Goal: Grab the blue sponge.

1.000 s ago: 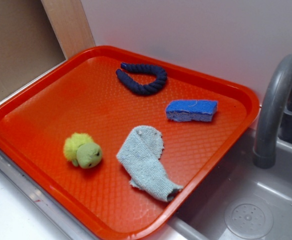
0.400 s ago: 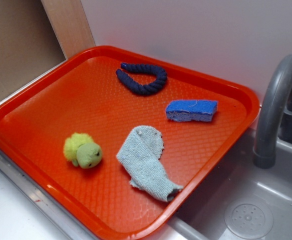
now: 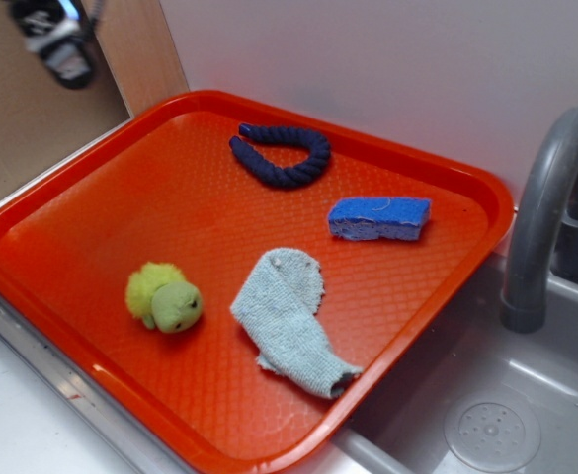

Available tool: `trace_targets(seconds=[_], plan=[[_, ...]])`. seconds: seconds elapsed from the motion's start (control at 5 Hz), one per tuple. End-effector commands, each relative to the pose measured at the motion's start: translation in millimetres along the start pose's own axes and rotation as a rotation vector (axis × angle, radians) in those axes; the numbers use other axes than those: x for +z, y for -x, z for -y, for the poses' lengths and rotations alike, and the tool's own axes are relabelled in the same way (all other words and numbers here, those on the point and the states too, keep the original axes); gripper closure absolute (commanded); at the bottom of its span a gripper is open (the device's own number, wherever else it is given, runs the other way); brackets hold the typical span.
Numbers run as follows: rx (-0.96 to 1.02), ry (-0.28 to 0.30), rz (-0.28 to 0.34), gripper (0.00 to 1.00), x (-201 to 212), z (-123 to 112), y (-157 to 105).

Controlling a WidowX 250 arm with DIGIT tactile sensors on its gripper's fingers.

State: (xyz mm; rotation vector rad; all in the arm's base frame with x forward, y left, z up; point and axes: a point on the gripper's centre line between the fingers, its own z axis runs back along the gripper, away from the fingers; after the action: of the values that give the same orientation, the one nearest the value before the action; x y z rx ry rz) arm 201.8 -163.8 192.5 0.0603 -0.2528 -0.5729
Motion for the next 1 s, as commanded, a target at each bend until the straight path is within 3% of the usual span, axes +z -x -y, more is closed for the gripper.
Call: trace_targets(seconds=[0.0, 0.4, 0.8], plan=[[-0.172, -0.011, 0.089, 0.0, -28, 38, -68], [-0.305, 0.018, 0.069, 0.0, -71, 71, -107], [-0.444, 0.14, 0.034, 0.0, -113, 110, -111]])
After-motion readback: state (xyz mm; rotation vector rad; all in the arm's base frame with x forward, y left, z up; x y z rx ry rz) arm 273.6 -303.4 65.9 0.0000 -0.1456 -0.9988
